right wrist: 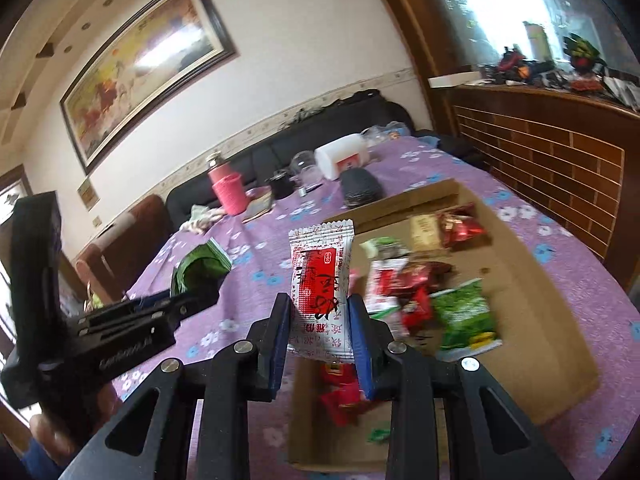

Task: Organize snacks
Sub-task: 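Lower both snacks into the box and open both grippers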

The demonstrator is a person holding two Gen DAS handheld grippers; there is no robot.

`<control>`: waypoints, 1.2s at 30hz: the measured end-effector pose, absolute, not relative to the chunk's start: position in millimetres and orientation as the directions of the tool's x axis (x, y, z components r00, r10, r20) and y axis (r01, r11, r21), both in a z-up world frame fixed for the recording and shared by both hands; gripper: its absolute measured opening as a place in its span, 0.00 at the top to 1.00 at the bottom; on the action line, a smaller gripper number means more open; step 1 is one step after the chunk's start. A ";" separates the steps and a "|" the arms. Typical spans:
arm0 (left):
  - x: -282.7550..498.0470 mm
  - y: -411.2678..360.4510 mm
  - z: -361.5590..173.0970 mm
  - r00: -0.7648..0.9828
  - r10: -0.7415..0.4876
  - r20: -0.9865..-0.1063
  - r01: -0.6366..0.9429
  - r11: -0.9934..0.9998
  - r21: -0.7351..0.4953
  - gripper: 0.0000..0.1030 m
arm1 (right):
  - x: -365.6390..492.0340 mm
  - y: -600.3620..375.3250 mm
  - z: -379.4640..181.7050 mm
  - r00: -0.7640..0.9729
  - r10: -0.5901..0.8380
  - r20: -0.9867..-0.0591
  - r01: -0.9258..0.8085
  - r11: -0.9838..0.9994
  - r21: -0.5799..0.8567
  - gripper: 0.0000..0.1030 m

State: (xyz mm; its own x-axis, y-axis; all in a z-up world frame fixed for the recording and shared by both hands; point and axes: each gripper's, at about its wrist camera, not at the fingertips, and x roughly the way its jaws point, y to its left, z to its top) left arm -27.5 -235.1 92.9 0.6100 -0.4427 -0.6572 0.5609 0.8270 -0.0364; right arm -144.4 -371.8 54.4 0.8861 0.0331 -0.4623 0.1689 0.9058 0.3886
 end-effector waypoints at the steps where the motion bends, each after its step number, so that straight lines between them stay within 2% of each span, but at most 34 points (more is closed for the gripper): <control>1: -32.5 -242.7 91.8 0.603 -0.451 -0.657 0.573 0.819 -0.036 0.72 | -147.7 -377.1 54.2 0.887 0.017 -0.461 0.185 0.902 0.389 0.70; 14: -77.3 -311.7 73.3 0.512 -0.525 -0.679 0.687 0.726 -0.044 0.72 | -177.4 -441.1 45.8 0.862 -0.184 -0.472 0.389 0.836 0.386 0.70; 23: -76.9 -321.6 51.1 0.467 -0.521 -0.714 0.701 0.711 -0.060 0.72 | -166.7 -446.4 30.5 0.844 -0.176 -0.506 0.403 0.830 0.385 0.70; 36: -70.6 -319.9 30.5 0.435 -0.498 -0.750 0.701 0.710 -0.066 0.72 | -157.1 -458.1 13.6 0.825 -0.089 -0.557 0.400 0.789 0.466 0.70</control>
